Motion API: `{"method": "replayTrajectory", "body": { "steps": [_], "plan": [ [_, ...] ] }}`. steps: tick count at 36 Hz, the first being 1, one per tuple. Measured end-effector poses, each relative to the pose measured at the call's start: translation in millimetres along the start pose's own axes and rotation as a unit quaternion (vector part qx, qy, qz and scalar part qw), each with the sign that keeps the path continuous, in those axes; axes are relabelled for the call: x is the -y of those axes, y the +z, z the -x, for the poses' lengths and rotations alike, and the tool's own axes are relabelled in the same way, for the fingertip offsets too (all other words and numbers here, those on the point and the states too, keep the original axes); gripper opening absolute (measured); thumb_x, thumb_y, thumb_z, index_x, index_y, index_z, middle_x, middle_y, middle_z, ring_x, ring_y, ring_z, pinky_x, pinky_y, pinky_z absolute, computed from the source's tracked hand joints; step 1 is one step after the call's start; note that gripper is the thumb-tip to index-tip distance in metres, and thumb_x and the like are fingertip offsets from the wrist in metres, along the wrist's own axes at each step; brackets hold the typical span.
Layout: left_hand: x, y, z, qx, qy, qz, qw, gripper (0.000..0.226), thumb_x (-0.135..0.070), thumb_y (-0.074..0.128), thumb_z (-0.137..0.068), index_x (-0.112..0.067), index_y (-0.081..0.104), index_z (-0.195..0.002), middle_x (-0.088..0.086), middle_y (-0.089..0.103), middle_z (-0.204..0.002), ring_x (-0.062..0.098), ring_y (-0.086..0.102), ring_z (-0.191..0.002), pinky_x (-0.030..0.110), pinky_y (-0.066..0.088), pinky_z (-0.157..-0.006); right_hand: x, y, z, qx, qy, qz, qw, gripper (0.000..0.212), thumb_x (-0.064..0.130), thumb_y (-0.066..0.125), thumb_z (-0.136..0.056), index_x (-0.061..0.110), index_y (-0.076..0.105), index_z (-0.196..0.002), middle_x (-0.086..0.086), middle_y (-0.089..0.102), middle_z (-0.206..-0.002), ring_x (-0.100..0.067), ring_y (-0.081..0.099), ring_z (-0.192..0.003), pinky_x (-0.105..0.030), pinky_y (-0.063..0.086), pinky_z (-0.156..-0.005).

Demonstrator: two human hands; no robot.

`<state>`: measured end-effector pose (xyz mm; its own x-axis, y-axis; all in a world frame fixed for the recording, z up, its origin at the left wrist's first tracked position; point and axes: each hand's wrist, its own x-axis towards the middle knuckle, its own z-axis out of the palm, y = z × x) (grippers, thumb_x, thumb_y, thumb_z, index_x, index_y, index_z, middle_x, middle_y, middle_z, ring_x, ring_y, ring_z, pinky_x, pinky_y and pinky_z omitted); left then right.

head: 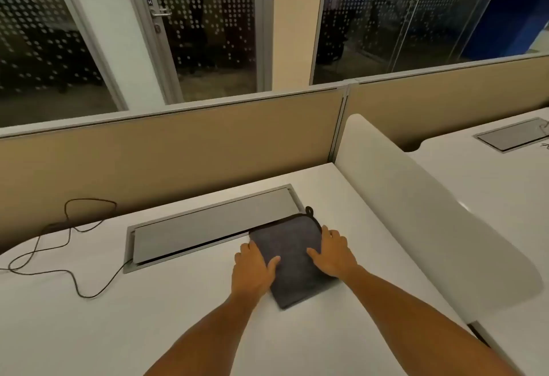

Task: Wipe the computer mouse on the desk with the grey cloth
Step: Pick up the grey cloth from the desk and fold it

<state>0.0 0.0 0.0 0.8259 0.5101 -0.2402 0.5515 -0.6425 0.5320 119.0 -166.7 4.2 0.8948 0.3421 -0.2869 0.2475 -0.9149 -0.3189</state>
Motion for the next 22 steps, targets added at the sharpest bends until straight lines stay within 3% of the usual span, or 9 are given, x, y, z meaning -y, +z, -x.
{"method": "replayTrajectory", "body": {
  "steps": [5, 9, 17, 22],
  "plan": [
    [-4.6, 5.4, -3.1, 0.007, -0.027, -0.016, 0.999, 0.074, -0.055, 0.053, -0.092, -0.01, 0.029, -0.145, 0.012, 0.04, -0.144, 0.029, 0.042, -0.131, 0.039, 0.045, -0.107, 4.9, -1.9, -2.9, -0.027, 0.065, -0.054, 0.996, 0.064, 0.049, 0.055, -0.092, 0.008, 0.037, -0.138, -0.018, 0.047, -0.139, -0.034, 0.046, -0.126, -0.042, 0.045, -0.1],
    [-10.5, 10.7, -4.6, 0.006, -0.058, 0.046, 0.997, 0.066, -0.041, 0.06, -0.093, -0.009, 0.032, -0.143, 0.013, 0.043, -0.141, 0.03, 0.048, -0.128, 0.04, 0.047, -0.105, 7.1, -2.7, -5.7, -0.02, 0.086, -0.094, 0.992, 0.059, 0.042, 0.057, -0.093, 0.005, 0.04, -0.135, -0.02, 0.047, -0.136, -0.036, 0.05, -0.122, -0.043, 0.046, -0.1],
    [-9.1, 5.3, -12.4, 0.014, -0.138, 0.128, 0.982, 0.036, -0.029, 0.064, -0.093, -0.003, 0.056, -0.117, 0.016, 0.065, -0.118, 0.032, 0.063, -0.107, 0.036, 0.051, -0.09, 0.9, 2.6, -8.2, -0.009, 0.12, -0.203, 0.972, 0.033, 0.025, 0.059, -0.095, 0.003, 0.056, -0.119, -0.017, 0.064, -0.118, -0.031, 0.063, -0.103, -0.037, 0.052, -0.09],
    [-5.6, 3.4, -14.0, 0.009, -0.144, 0.176, 0.974, 0.025, -0.024, 0.063, -0.094, -0.001, 0.065, -0.104, 0.017, 0.07, -0.107, 0.031, 0.065, -0.098, 0.037, 0.051, -0.087, -0.6, 3.3, -2.1, -0.003, 0.138, -0.26, 0.956, 0.037, 0.025, 0.059, -0.095, 0.004, 0.056, -0.126, -0.016, 0.064, -0.124, -0.034, 0.063, -0.109, -0.041, 0.051, -0.096]
  ]
}}
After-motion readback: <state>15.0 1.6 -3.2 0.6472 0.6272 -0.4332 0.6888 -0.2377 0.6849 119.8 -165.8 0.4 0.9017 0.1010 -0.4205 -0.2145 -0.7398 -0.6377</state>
